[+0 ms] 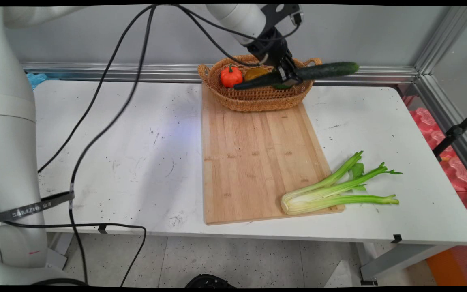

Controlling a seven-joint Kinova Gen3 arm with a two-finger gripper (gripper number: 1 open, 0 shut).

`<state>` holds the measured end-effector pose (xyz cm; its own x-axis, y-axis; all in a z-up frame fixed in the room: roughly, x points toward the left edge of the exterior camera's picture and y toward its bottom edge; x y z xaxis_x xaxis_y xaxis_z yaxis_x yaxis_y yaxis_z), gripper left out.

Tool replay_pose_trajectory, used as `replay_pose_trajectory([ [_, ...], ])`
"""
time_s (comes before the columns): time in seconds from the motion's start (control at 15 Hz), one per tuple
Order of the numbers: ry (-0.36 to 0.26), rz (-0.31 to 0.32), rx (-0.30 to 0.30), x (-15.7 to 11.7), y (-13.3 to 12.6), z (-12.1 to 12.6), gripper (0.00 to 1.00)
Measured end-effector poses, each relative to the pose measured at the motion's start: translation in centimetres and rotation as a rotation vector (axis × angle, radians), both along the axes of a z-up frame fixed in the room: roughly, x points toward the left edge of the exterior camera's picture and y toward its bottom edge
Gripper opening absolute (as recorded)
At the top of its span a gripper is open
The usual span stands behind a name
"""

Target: Place the picked object in the vegetable basket

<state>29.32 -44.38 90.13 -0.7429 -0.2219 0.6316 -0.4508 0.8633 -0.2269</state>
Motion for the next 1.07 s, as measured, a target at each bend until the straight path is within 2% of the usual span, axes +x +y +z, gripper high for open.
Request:
replay_pose_trajectory([
  [0.47,-0.027,-0.024,-0.024,3.0,-5.0,-1.8,0.00],
  [1.07,-0.043,-0.028,-0.016,4.9,-8.6,-5.7,0.00],
])
